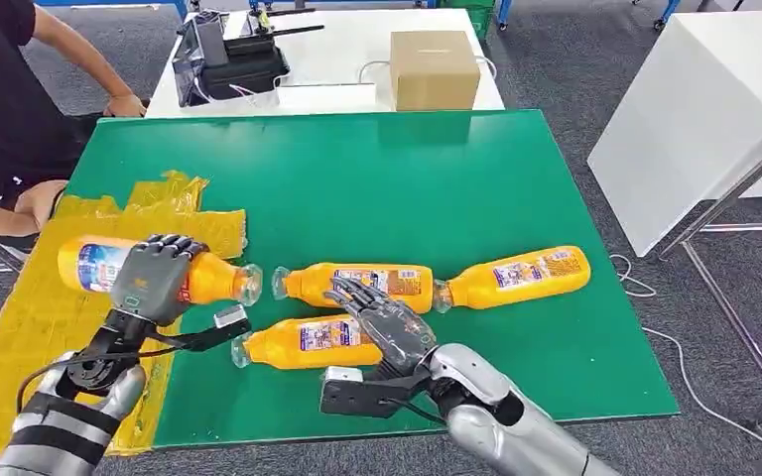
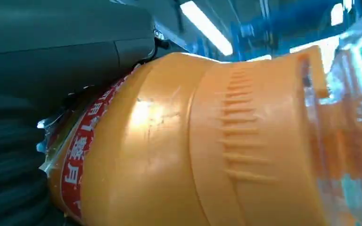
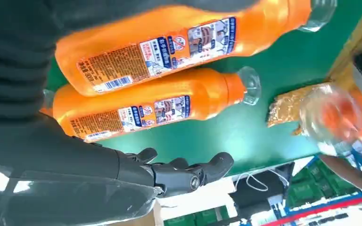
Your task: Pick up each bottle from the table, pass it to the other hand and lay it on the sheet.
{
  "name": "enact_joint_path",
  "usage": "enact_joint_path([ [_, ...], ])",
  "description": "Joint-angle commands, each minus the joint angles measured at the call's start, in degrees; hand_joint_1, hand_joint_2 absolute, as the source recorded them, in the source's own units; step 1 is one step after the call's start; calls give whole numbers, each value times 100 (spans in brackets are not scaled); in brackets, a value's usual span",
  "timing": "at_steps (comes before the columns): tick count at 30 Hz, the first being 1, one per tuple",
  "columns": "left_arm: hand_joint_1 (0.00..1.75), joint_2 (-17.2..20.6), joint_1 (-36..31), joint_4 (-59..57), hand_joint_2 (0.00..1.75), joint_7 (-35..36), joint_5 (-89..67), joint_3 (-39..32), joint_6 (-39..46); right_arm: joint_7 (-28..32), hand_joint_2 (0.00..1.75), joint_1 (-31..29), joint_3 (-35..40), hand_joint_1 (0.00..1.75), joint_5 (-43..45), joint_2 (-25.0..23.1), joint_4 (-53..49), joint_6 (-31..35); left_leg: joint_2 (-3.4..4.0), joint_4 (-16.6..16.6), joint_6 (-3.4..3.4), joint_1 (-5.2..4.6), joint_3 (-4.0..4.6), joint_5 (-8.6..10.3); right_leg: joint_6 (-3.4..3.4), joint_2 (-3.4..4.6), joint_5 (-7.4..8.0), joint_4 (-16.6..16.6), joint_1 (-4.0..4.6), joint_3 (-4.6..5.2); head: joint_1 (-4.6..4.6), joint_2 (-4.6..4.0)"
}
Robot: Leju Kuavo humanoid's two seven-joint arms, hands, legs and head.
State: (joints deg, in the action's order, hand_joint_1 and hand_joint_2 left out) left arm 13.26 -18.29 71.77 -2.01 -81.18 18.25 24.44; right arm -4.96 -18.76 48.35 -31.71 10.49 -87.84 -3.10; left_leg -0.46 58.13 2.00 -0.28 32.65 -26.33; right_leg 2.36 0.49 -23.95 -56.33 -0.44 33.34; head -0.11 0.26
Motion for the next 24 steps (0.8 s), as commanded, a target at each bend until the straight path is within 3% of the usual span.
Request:
enact_joint_path([
  [1,0,241,-537,-1569,175,30,80,736,-166,-323,175,-298,300,0,-227,134,474,-210,2,-7,-10,5,-18,-4,-5,-5,-4,8,5,-19,2,0],
  [2,0,264,-550,-1576,0,31,38,794,-154,-374,175,-350,356,0,-303,145,529,-257,-2,-4,-8,3,-11,-3,-4,-5,-3,5,4,-13,4,0],
  [4,0,286,-719,-1794,0,305,-222,984,-414,-465,175,-443,450,0,-383,147,715,-402,-1,-3,-9,5,-10,-2,-4,-4,-2,6,5,-13,2,0],
  [14,0,288,-791,-1924,0,331,-216,1006,-344,-493,175,-512,516,0,-410,144,814,-470,3,-4,-14,8,-10,-4,-8,-1,-1,8,9,-13,2,0],
  [24,0,315,-830,-2025,0,294,185,988,-164,-822,175,-961,1206,0,-695,297,1528,-1264,2,-3,-7,4,-3,-1,-3,2,2,5,4,-6,4,0],
])
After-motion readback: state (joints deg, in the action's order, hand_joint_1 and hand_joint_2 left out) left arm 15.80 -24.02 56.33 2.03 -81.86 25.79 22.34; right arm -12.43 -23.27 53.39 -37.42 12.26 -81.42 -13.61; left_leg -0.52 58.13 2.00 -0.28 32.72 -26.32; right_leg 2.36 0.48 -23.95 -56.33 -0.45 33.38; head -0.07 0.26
